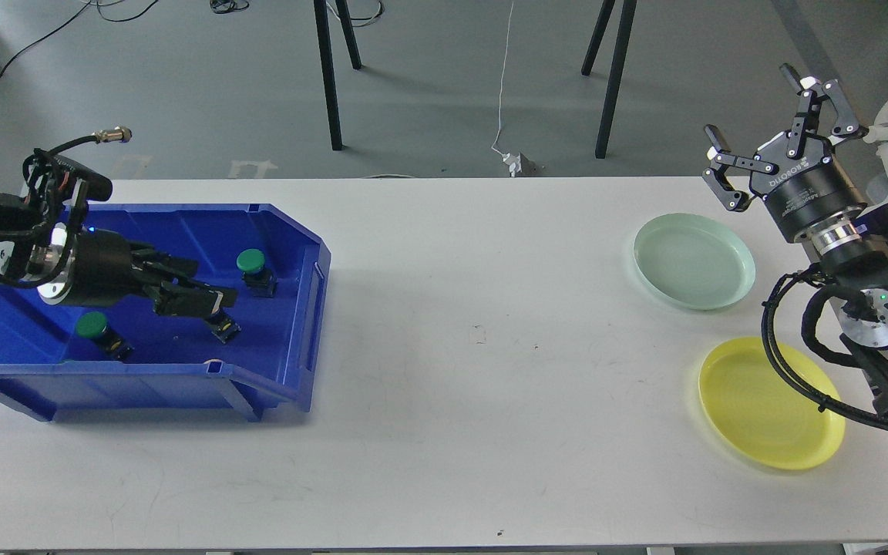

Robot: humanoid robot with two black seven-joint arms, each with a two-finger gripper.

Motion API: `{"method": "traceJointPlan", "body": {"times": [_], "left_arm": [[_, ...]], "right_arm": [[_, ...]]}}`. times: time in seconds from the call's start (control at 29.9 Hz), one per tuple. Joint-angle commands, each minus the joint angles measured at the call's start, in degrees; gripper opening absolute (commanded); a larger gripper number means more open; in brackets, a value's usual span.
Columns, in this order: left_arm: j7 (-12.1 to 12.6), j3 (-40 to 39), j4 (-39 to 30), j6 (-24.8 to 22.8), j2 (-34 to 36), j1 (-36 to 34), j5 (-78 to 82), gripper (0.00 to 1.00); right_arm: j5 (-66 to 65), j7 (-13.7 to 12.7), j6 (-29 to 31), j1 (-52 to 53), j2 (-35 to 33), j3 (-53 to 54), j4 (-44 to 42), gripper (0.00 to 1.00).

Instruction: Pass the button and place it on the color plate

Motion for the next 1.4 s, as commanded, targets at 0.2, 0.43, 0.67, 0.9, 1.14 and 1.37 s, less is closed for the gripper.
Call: {"method": "traceJointPlan", "body": {"times": [0.2,0.43,0.67,0.9,1.14,1.37], "left_arm": [[-0.01,-0.01,9.33,0.31,-6.88,2.69,-0.09,0.86],[-0.01,0.26,12.85,0.31,-8.82,3.39,-0.09,0.86],[-0.01,0.26,14.0,0.4,-9.09,3.92,0.0,0.86],[-0.01,0.34,17.43,0.4,-11.02,4.27,-0.18,0.86],[-0.01,0.26,19.01,0.4,-11.81,5.94,-0.18,0.86],[-0.01,0.17,20.85,0.4,-13.22,6.64,-0.18,0.84]], "right_arm": [[0.04,0.04,0.0,-0.47,-0.33,-0.01,0.09,0.99],[0.04,0.04,0.0,-0.91,-0.41,0.34,0.09,0.99],[0.04,0.04,0.0,-1.18,-0.41,0.34,0.35,0.99],[0.04,0.04,0.0,-1.18,-0.41,0.34,0.35,0.99],[0.04,0.04,0.0,-1.53,-0.41,0.43,0.35,0.99],[0.04,0.04,0.0,-1.62,-0.41,0.61,0.35,0.99]]}}
